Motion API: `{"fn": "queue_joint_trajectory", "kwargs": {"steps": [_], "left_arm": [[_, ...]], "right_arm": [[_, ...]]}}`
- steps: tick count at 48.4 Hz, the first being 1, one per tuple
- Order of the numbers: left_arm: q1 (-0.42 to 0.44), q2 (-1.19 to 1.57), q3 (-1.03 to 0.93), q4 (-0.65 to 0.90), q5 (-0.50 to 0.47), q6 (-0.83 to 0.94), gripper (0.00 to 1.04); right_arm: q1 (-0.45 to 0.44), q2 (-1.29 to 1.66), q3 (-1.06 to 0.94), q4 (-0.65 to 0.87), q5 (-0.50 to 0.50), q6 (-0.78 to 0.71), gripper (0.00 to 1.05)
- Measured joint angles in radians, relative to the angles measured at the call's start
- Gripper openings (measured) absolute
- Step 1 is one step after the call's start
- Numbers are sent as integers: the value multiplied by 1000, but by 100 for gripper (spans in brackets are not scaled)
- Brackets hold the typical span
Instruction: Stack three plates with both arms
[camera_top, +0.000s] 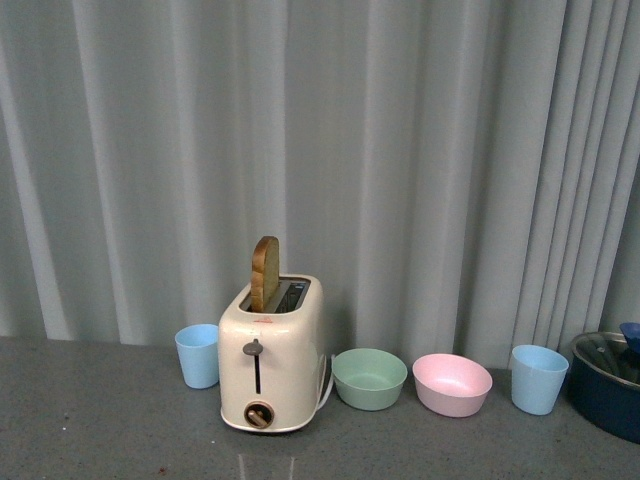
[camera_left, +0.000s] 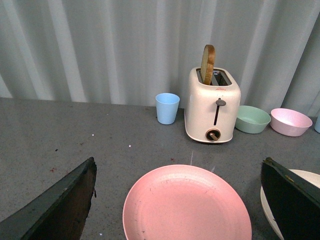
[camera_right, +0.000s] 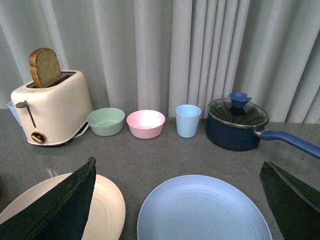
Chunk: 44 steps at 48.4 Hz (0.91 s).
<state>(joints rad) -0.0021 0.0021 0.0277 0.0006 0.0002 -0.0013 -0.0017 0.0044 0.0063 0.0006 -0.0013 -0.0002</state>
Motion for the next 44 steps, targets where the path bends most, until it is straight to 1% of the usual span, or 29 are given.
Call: {"fn": "queue_joint_trajectory", "kwargs": {"steps": [44], "left_arm": [[0,0,0,0,0,0,98]], "right_arm": [[0,0,0,0,0,0,97]]}}
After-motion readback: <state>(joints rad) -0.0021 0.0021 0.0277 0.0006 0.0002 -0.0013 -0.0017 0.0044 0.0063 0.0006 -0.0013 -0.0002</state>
